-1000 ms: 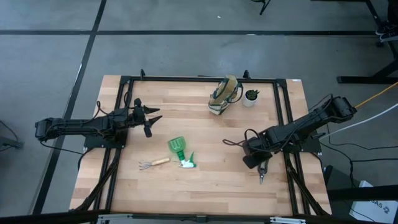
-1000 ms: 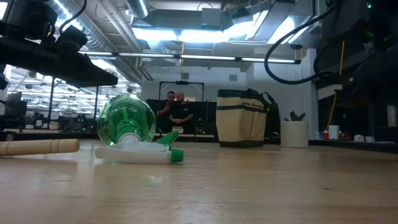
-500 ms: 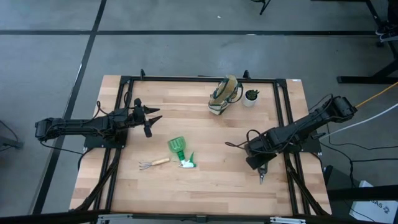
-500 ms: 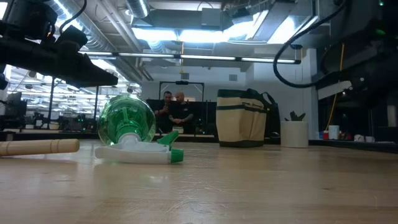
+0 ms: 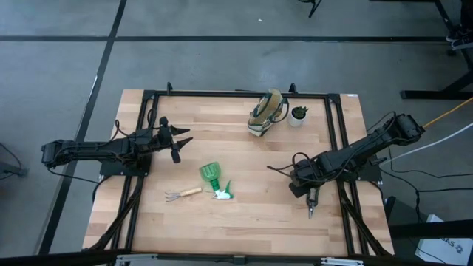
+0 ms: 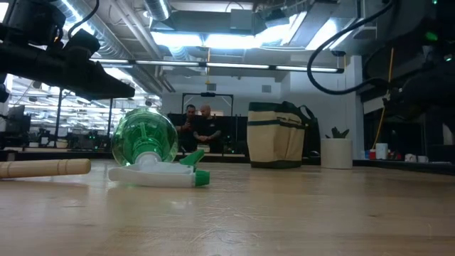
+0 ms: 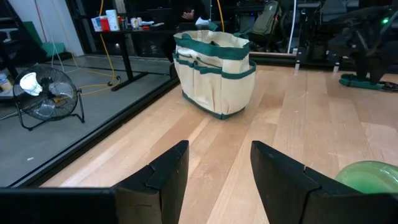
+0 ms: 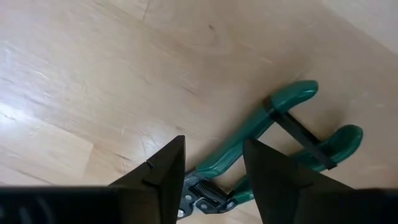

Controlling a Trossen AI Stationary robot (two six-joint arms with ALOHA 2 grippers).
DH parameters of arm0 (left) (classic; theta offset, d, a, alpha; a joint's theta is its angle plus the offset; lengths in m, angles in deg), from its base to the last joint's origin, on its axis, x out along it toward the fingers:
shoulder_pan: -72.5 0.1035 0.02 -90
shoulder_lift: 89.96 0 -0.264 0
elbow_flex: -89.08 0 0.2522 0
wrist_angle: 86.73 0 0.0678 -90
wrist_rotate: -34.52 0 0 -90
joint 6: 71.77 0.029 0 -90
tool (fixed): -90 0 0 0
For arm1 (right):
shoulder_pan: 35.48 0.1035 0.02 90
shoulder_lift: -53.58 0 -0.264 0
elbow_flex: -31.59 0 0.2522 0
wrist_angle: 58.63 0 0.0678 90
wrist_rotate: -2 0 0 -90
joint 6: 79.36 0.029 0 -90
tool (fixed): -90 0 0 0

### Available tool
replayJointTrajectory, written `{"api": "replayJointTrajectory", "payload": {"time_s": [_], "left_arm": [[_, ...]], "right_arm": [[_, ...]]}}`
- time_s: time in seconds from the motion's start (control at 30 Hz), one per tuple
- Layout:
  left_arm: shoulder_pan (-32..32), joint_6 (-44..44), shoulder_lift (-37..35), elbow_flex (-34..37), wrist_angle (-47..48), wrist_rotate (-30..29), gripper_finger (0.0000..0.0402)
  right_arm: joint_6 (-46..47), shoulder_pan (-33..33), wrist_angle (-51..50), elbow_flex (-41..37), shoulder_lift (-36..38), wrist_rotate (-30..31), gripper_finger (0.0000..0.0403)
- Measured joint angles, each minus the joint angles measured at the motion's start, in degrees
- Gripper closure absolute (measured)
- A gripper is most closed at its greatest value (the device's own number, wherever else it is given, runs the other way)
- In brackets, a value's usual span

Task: Pick & Place Garden tools in Gardening bag
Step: Put the green shear scissors into the brown gardening bag

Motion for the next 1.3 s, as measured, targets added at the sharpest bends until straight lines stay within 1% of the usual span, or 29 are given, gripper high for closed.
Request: {"api": "replayJointTrajectory", "payload": {"time_s": [0.07,0.2,0.43,0.57,0.73,0.87,1.2,1.3], "left_arm": [[0.00,0.00,0.00,-0.01,0.00,-0.02,0.0233],[0.00,0.00,0.00,-0.01,0.00,0.00,0.0233],[-0.02,0.00,0.00,-0.01,0.00,0.00,0.0233],[-0.01,0.00,0.01,0.01,0.00,0.00,0.0233],[-0.01,0.00,0.00,0.00,0.00,0.00,0.0233],[0.00,0.00,0.02,0.00,-0.01,0.00,0.0233],[-0.01,0.00,0.00,0.01,0.00,0.00,0.0233],[-0.02,0.00,0.00,-0.01,0.00,-0.02,0.0233]], "right_arm": [[0.48,0.00,0.00,-0.04,0.01,-0.15,0.0236],[0.89,-0.07,0.91,-0.16,-0.01,-2.75,0.0236],[1.05,0.09,1.20,0.54,-0.15,-5.16,0.0236],[1.12,0.30,-0.74,0.54,-0.15,-4.49,0.0236],[2.25,0.31,-2.08,0.44,-0.15,-0.10,0.0236],[2.62,0.31,-1.23,-0.28,-0.15,1.52,0.0236],[2.30,0.35,2.26,-4.22,-0.07,1.53,0.0236],[-0.09,0.35,2.81,-4.60,0.03,1.39,0.0236]]}}
